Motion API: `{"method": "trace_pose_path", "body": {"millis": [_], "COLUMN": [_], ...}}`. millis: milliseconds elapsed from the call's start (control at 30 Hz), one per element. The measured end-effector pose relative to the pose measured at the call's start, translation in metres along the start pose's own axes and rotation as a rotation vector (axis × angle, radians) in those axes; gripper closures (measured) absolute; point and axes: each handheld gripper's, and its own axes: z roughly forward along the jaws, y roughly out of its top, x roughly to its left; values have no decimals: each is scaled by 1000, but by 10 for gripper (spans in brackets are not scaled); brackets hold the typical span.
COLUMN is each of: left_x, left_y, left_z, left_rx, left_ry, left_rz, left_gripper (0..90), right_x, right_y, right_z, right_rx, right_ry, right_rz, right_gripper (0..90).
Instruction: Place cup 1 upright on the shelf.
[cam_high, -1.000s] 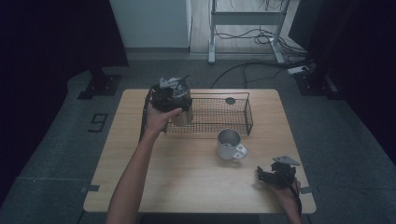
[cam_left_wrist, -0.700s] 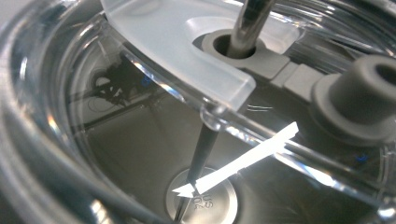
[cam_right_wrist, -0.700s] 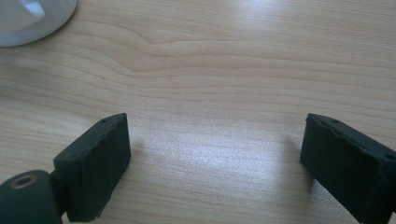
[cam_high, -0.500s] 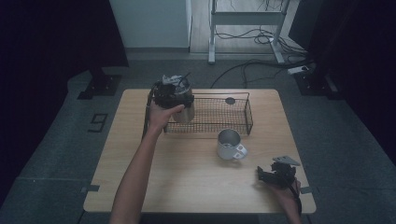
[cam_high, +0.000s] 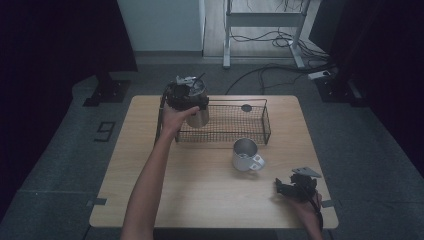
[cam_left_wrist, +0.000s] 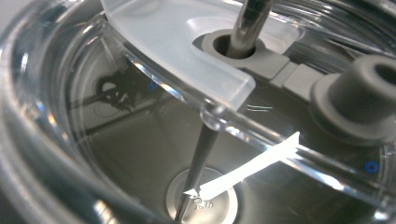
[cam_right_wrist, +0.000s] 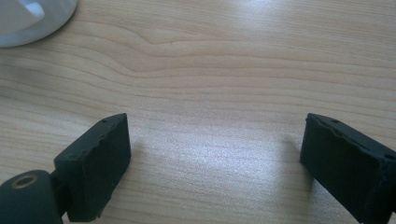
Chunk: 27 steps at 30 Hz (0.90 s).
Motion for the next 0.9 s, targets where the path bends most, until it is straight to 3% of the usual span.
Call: {"method": "trace_pose_path", "body": {"millis": [467, 900], "left_x": [-3, -4], "left_y": [1, -5], "left_z": [27, 43], "left_rx": [18, 45], "left_ry": [6, 30], "left_rz": [-1, 2], "left_gripper": [40, 40], "right_x": [0, 0], "right_y": [0, 0], "right_z": [0, 0], "right_rx": [0, 0], "right_ry": [-1, -1], "right_rz": [0, 0], "right_gripper": [85, 85]}}
